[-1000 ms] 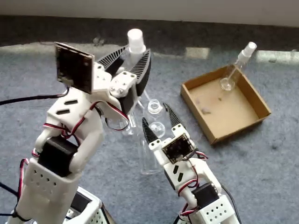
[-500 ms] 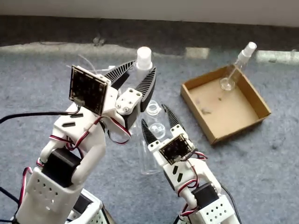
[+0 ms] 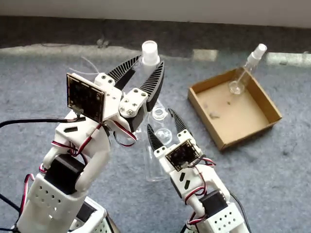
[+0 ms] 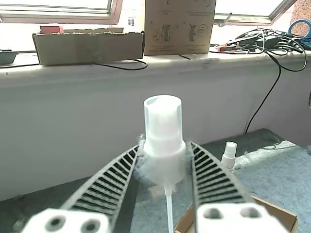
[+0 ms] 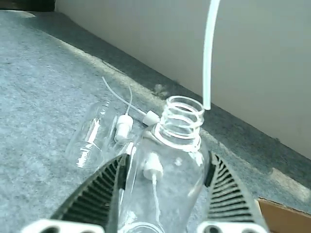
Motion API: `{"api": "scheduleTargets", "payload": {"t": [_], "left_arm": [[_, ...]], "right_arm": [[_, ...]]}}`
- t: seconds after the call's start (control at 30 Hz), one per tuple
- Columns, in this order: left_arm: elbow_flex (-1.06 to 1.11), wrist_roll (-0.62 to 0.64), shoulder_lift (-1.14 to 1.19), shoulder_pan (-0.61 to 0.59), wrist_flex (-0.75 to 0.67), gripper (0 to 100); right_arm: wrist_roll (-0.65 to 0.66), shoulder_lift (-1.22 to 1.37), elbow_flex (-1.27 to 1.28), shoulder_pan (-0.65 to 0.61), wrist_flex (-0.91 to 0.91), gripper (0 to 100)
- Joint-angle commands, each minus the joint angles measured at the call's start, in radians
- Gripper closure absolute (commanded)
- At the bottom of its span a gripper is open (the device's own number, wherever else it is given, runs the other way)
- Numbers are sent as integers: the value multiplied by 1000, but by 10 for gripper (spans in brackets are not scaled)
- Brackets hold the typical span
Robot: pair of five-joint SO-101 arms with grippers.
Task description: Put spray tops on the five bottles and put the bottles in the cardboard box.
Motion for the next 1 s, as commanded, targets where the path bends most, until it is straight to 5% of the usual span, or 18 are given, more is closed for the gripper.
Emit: {"api": "scheduleTargets", "payload": {"t": [0.0, 0.67, 0.97], "left_arm": [[-71, -8, -16, 8, 41, 979], [-61, -87, -16, 16, 41, 979], [186, -60, -18, 41, -5, 979]], "right_arm": [[12, -16, 116, -10, 2, 895], [12, -16, 116, -10, 2, 895], [9, -16, 116, -10, 2, 895]]}}
